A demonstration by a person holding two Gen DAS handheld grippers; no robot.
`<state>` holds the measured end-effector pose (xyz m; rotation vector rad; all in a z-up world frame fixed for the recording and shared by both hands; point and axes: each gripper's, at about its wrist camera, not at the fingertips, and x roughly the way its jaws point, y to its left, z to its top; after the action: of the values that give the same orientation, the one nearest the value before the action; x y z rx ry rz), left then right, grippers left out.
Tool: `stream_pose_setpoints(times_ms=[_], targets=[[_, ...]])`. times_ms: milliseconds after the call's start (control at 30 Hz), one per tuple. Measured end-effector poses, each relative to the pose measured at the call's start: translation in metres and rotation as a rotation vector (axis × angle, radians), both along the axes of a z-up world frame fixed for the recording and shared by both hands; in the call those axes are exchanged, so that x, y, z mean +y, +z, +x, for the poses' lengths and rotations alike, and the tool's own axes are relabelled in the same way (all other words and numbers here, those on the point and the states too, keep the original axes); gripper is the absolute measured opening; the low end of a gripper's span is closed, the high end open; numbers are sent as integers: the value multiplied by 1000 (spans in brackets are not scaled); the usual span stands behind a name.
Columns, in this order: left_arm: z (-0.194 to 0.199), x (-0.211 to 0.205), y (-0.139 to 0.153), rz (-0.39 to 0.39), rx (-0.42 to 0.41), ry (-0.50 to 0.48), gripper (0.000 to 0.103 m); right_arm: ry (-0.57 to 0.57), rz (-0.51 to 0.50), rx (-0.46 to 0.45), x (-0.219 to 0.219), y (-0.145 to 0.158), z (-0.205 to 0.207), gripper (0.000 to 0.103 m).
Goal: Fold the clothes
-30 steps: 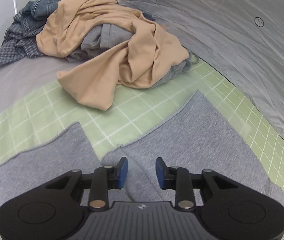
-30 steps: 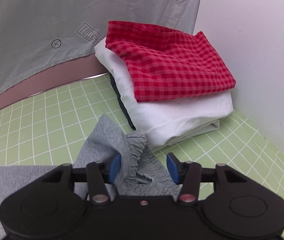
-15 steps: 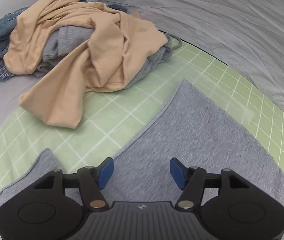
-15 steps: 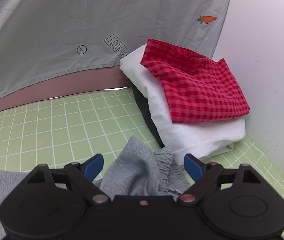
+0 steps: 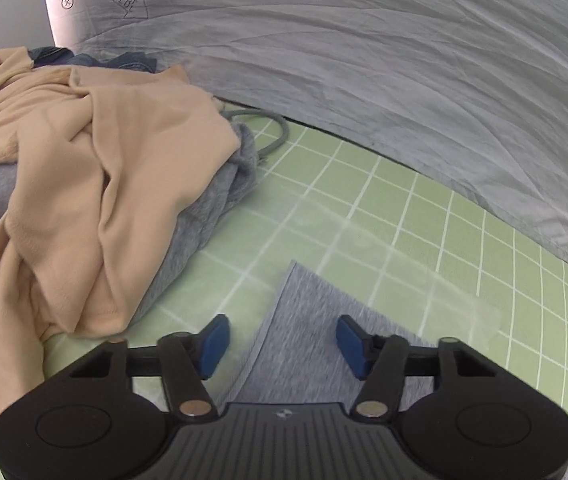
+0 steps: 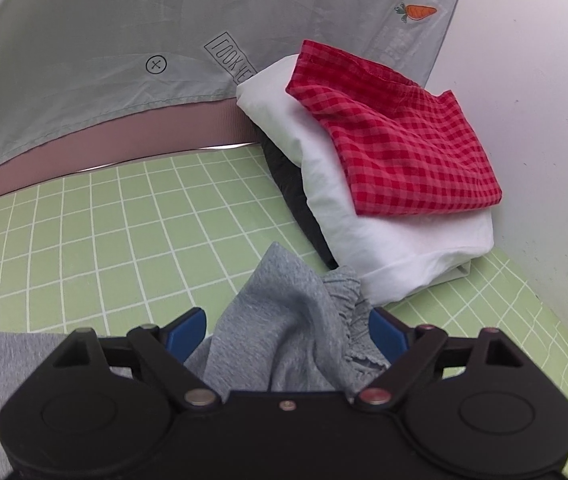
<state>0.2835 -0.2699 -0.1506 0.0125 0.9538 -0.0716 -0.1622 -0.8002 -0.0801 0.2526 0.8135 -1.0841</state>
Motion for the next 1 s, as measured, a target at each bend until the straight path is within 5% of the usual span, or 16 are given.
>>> stream_pose_setpoints(times_ms=[33, 67, 267, 467, 567, 633, 833, 1000], targets=[[2, -1, -1, 7, -8, -15, 9, -1, -3, 6, 1, 0, 2, 89], [4, 0, -1, -11, -10, -32, 2, 1, -6, 12, 3, 0, 4, 89], [19, 23, -5, 98, -83, -12, 2, 39, -19, 45, 14, 0, 17, 89], [44, 68, 3, -6, -85, 148, 3, 87, -55, 51, 19, 9, 26, 89], [34, 51, 9, 40, -78, 105, 8, 89, -53, 35, 17, 11, 26, 89], [20, 41, 13, 43, -77, 76, 29, 84, -53, 25, 13, 12, 23, 89], [-38, 14, 28, -8, -70, 54, 50, 89, -1, -7, -16, 11, 14, 87], [-98, -19, 37, -39, -36, 39, 52, 23, 24, -44, -38, 4, -3, 83]])
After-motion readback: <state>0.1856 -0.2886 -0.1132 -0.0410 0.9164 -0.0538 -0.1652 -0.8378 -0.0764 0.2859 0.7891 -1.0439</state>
